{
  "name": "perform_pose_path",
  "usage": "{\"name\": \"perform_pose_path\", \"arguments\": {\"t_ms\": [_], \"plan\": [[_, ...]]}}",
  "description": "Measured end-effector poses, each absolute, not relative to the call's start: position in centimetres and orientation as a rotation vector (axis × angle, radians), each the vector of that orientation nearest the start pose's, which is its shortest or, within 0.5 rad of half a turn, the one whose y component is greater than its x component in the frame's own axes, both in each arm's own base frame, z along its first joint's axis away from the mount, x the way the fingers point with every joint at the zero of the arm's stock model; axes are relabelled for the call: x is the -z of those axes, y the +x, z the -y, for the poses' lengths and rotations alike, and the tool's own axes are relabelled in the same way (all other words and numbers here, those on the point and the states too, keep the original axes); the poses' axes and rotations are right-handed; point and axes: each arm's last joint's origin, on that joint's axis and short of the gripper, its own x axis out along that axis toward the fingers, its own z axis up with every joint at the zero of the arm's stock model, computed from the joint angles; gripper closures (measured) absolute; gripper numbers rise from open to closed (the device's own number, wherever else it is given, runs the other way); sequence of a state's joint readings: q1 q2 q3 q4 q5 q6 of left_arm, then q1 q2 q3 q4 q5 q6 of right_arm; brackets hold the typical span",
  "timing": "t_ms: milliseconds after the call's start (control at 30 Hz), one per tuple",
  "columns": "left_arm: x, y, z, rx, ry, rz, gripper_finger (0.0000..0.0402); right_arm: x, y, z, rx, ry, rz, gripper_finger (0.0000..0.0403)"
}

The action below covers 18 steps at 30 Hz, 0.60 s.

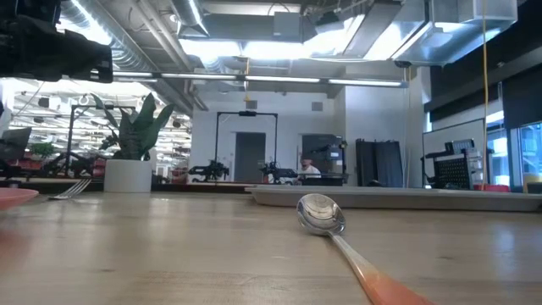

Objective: Pick and place plate/cup/fork/spoon on tray
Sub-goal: Put the glass on the top right on the gray serving tray

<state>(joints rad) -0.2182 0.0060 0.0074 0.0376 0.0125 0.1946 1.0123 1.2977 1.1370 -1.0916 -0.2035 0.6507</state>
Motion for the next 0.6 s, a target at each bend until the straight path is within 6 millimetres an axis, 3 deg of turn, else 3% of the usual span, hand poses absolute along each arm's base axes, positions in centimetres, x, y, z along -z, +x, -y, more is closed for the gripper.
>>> {"name": "perform_pose_path", "arguments": {"t_ms": [600], "plan": [[-16.9, 9.5, 2.1, 0.227, 0.189, 0.061, 0.0356, -25.7, 12.7, -21.8, -0.52, -0.089, -1.563, 0.0316]]}}
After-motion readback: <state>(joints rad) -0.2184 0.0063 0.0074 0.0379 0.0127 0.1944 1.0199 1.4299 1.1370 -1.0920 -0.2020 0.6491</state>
